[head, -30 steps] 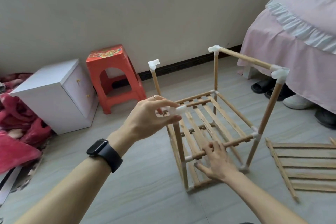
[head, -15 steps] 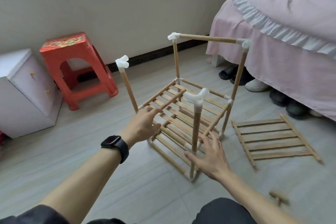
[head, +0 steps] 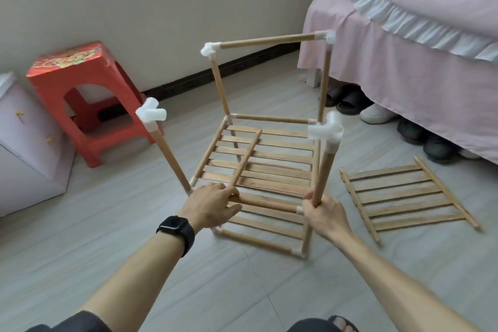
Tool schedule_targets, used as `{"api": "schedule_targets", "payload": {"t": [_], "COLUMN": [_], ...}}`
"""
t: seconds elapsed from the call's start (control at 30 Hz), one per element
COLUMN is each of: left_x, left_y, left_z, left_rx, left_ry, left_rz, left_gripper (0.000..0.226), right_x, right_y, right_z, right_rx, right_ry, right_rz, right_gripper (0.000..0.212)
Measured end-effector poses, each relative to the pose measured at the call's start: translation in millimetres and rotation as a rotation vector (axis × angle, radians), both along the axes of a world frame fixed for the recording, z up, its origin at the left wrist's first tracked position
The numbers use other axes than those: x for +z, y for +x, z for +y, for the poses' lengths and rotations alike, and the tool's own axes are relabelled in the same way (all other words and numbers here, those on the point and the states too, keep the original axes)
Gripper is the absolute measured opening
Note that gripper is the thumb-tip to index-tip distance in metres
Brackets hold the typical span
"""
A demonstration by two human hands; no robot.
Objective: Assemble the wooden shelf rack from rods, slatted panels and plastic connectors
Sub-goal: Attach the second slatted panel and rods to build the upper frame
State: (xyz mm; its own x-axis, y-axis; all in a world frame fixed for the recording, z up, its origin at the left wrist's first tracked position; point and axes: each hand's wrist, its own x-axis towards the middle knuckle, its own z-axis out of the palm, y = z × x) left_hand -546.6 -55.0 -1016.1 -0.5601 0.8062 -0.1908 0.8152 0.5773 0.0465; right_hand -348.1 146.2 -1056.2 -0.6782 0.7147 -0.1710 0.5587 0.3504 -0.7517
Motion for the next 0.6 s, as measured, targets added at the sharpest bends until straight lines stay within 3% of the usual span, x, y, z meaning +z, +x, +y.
{"api": "schedule_targets", "payload": {"t": [0.27,0.37,0.53,0.6], "left_x": [0.7,5.1,36.6,55.5], "left_y": [14.4,20.4,36.1,46.4], "left_z": [-15.2,-23.9,-34.1,-40.7], "left_rx": [0.114,0.214,0.33,0.271], "left_ry": [0.033,0.235,0.671,0.766], "left_rz": [-0.284,-0.303,-0.403,-0.347], "left_gripper": [0.018,0.017,0.022,0.02], "right_x": [-10.2,-9.2,-5.2,-0.6], "right_y": [-18.7,-28.4,-17.8,-6.8], "right_z": [26.9,22.2,0.5,-12.0], "right_rx": [-0.034,-0.134,-0.369,-0.253], "right_ry": [-0.164,-0.156,-0.136,-0.214], "right_rz": [0.125,0.051,-0.212,-0.247], "right_gripper": [0.022,0.032,0.091,0.095]}}
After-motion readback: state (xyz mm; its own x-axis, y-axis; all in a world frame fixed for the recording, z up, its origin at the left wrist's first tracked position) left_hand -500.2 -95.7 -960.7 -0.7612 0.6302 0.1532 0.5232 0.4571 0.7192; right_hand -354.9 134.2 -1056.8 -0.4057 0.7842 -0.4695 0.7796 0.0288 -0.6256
